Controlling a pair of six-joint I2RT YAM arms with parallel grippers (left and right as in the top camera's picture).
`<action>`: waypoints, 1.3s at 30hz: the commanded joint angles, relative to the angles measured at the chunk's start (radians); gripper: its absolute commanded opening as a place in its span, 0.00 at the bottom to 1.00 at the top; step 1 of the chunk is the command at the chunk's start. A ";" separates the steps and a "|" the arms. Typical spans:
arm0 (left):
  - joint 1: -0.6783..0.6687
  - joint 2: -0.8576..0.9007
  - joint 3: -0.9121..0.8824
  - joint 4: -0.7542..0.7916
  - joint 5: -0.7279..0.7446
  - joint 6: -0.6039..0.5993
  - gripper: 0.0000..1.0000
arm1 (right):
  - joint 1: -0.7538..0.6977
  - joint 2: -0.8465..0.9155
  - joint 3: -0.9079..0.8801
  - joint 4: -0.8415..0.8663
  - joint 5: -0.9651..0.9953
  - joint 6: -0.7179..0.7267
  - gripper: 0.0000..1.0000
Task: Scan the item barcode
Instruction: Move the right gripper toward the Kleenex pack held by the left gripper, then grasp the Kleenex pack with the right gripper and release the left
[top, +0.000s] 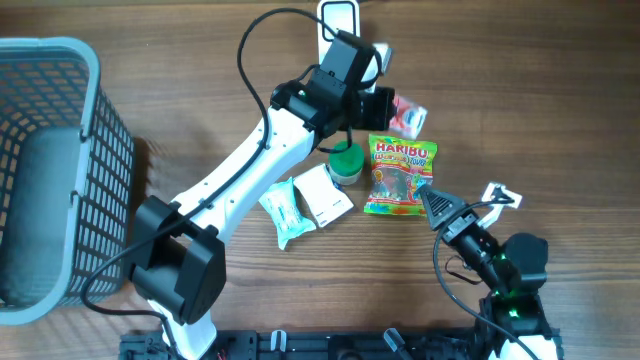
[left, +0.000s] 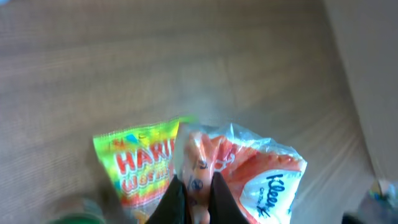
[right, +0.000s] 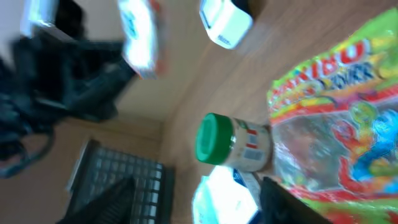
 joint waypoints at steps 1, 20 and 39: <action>0.007 0.012 -0.001 -0.084 0.045 0.086 0.04 | 0.001 -0.004 -0.001 0.072 0.010 0.043 0.74; -0.106 0.012 -0.001 -0.198 0.075 0.086 0.04 | 0.001 0.155 -0.001 0.238 0.029 0.081 0.61; -0.106 0.012 -0.001 -0.208 0.076 0.085 0.04 | 0.002 0.505 0.010 0.557 0.020 0.150 0.27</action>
